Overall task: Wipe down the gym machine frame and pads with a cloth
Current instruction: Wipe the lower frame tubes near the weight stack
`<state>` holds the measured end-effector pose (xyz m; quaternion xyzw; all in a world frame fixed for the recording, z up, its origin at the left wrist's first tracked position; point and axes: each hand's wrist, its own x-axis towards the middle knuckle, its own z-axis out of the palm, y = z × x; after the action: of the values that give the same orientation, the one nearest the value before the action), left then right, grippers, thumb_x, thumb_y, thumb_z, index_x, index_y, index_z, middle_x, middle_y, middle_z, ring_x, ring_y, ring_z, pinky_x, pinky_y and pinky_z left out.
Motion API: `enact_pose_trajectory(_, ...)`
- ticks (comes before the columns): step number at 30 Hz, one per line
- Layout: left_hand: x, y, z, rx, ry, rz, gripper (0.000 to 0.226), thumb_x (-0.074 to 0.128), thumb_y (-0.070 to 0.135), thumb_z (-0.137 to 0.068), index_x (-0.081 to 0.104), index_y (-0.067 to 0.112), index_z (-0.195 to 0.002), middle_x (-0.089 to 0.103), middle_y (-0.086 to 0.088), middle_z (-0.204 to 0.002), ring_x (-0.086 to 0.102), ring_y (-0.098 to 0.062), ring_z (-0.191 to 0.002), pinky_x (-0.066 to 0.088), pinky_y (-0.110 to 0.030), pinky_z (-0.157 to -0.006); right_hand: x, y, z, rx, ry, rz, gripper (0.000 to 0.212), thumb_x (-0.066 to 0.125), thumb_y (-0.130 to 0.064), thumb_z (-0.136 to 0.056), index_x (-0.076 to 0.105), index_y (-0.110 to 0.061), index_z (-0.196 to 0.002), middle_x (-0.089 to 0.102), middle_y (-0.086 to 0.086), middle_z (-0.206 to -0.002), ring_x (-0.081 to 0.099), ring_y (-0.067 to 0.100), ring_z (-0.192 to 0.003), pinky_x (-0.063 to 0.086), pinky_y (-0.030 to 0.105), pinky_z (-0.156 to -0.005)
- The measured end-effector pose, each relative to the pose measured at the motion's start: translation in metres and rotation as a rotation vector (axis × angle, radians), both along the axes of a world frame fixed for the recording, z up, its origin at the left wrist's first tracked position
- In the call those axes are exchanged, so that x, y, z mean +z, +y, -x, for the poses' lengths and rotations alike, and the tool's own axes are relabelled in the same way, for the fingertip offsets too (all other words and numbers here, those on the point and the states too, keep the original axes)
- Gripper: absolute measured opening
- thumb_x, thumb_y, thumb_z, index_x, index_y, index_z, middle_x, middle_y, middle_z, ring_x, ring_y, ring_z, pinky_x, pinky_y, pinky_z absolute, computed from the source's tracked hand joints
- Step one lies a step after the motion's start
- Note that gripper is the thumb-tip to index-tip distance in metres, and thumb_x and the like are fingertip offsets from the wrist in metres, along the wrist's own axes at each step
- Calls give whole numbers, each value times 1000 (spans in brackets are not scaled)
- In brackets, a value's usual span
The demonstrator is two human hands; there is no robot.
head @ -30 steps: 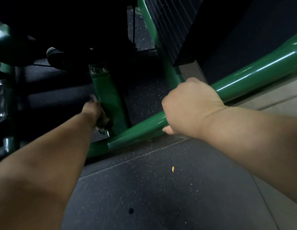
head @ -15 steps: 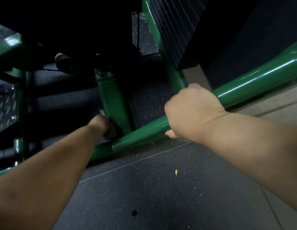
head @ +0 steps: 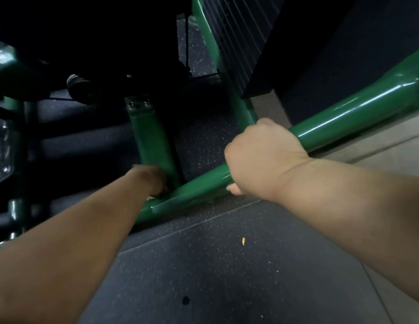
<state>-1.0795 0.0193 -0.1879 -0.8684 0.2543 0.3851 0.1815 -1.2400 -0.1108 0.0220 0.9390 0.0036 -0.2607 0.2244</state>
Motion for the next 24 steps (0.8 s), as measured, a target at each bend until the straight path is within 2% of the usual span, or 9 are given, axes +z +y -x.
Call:
enact_pose_trajectory(4,1,-18,-23,-213,-236,177,56,55,11,-97,48,15,-152,54,-13,-151,58,-38,-131,53,-47,-101,-1,-1,0,7,11,17,49,55,-72,-93,58,-23,-91,53,-2,-75,48,22,-64,36,38,-69)
enact_pose_trajectory(7,-11,-33,-45,-439,-181,208,68,48,20,-102,29,47,-160,25,9,-171,21,-42,-155,19,-57,-126,-4,-1,0,23,-13,17,47,55,-71,-93,60,-23,-92,54,-3,-75,51,22,-65,37,38,-70)
enact_pose_trajectory(9,-21,-41,-55,-448,-81,165,64,49,25,-102,34,59,-153,28,18,-169,10,-37,-160,3,-56,-128,-6,-3,0,22,-17,15,48,56,-71,-92,60,-23,-92,52,-2,-74,46,22,-62,36,39,-70)
enact_pose_trajectory(12,-16,-45,-36,-557,-61,117,46,42,44,-107,47,44,-153,44,10,-162,22,-28,-158,1,-57,-129,-5,-1,1,26,-27,7,49,56,-71,-92,58,-22,-91,47,-1,-72,38,21,-58,33,40,-70)
enact_pose_trajectory(15,-17,-36,-7,-635,52,46,44,40,46,-109,56,33,-148,47,7,-160,30,-22,-155,5,-62,-127,-2,-2,1,33,-19,23,47,55,-69,-94,60,-23,-93,53,-2,-75,49,22,-64,34,39,-69)
enact_pose_trajectory(17,-18,-23,-1,-528,190,94,42,40,41,-111,57,32,-148,42,8,-164,23,-19,-158,2,-60,-127,-2,-1,0,30,-16,15,43,56,-67,-94,62,-24,-94,57,-3,-79,55,24,-71,35,38,-70)
enact_pose_trajectory(20,-17,-13,-3,-101,338,286,36,52,26,-108,66,18,-140,48,-4,-161,30,-24,-155,6,-41,-129,-4,-2,1,41,-16,7,43,56,-67,-94,62,-24,-93,58,-3,-79,56,24,-71,37,38,-71)
enact_pose_trajectory(22,-10,-5,1,121,412,388,27,60,13,-103,78,14,-122,63,-13,-144,47,-32,-143,28,-39,-122,-5,-2,2,55,-26,9,45,56,-67,-94,60,-23,-90,55,-3,-75,53,22,-67,38,38,-70)
enact_pose_trajectory(24,3,-2,7,343,491,499,34,59,-2,-95,85,19,-91,78,-11,-109,69,-32,-114,53,-33,-95,-6,-3,2,60,-31,10,44,56,-67,-94,60,-23,-89,54,-2,-75,53,22,-67,38,38,-70)
